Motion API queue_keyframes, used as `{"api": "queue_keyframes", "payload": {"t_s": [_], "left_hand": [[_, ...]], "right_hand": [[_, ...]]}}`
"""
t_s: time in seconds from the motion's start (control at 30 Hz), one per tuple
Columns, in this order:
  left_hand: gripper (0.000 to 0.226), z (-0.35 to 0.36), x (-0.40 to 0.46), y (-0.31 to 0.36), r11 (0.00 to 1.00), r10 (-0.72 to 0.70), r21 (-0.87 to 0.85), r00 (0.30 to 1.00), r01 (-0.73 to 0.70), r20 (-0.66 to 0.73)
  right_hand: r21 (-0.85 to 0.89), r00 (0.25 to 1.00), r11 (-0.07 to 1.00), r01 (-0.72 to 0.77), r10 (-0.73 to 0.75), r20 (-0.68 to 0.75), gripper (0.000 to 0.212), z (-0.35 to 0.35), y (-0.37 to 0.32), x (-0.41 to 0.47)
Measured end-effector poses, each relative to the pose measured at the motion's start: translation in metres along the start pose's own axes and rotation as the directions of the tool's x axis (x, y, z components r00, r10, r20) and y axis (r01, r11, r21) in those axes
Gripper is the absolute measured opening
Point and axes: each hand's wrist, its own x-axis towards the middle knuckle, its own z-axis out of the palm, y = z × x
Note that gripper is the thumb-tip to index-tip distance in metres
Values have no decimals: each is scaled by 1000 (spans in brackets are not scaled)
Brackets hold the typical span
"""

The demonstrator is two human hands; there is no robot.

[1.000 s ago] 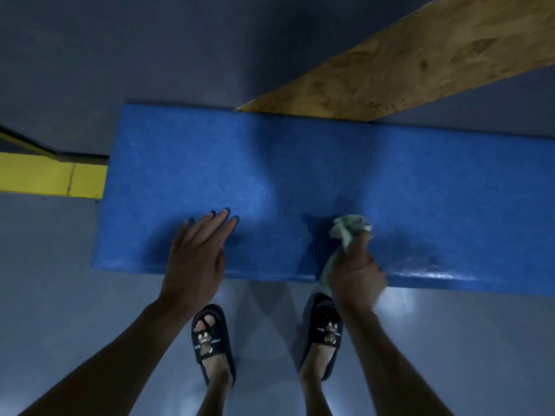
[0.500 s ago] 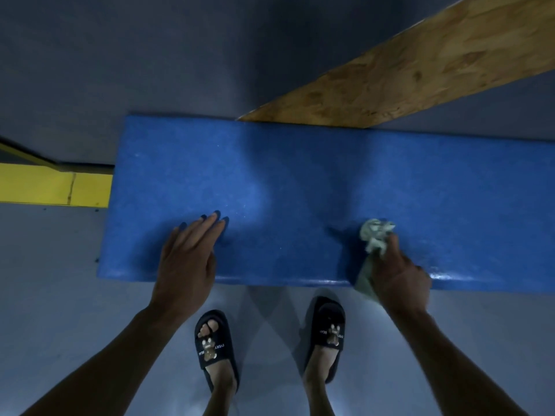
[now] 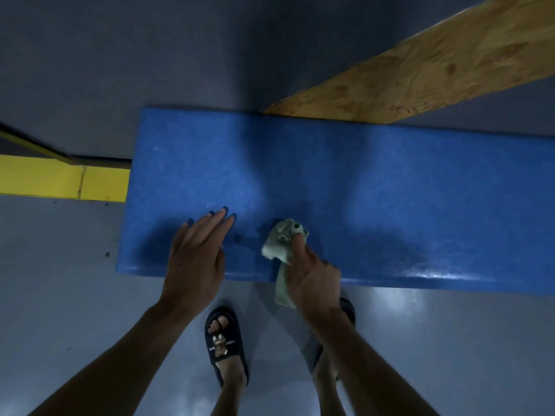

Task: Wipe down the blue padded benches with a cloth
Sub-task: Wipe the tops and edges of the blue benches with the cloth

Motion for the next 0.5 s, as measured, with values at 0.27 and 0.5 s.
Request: {"api": "queue_keyframes", "payload": {"t_s": [0.27,0.5], "left_hand": [[56,-8,2,-20,1000,9,-12,1000,-9,-23],[51,-10,-3,-41,999,33,-8,998,-33,-49]], "right_hand": [[-108,899,893,-437,437,-25,42,-43,124,-12],[163,843,829,-535,536,40,27,8,15,-16]]}}
